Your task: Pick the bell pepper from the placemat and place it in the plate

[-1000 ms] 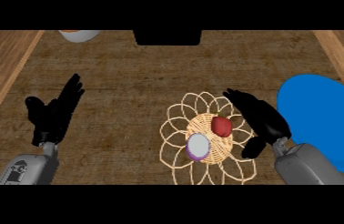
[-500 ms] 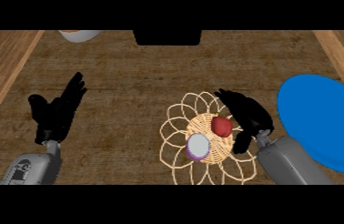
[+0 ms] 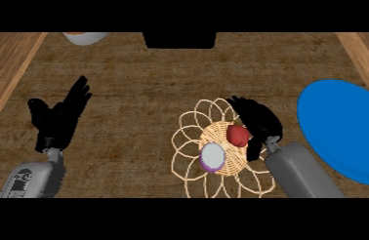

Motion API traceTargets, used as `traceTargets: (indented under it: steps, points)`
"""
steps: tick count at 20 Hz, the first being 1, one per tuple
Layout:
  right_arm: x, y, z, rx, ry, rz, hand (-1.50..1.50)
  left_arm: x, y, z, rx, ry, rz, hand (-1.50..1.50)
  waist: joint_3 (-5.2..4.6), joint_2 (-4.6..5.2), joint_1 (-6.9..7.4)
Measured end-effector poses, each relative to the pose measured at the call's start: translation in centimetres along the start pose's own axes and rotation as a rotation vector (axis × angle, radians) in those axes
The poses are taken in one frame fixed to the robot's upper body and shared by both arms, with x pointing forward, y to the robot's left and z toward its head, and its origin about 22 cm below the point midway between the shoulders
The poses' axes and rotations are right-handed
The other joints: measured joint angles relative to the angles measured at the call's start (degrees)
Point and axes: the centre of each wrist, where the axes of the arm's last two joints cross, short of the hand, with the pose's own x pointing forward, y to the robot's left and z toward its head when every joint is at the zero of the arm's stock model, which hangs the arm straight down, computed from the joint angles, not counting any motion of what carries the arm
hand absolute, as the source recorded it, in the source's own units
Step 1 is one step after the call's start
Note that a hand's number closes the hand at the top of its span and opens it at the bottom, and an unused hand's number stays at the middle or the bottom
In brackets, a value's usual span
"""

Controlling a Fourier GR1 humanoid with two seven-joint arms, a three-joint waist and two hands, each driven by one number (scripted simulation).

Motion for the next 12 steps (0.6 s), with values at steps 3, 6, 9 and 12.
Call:
traceTargets:
  steps: [3,6,9,12]
  points:
    - [-0.2,0.2,-0.7,0.039,-0.001,0.025,1.50,-0.2,0.0,0.1,0.002,-0.002,-0.003,0.00,0.01,0.01,0.06]
    - [0.0,0.5,-1.2,0.085,-0.031,0.051,1.50,-0.4,-0.5,0.5,-0.002,-0.003,0.001,0.00,-0.10,-0.10,0.11]
    - [0.0,0.7,-1.5,0.083,-0.076,0.072,1.50,-0.3,-0.3,0.4,0.001,-0.004,0.004,0.00,-0.29,-0.33,0.04]
    - [0.8,1.2,-1.6,0.079,-0.089,0.074,1.50,-0.9,-0.4,0.2,0.009,-0.005,-0.001,0.00,-0.50,-0.48,-0.17]
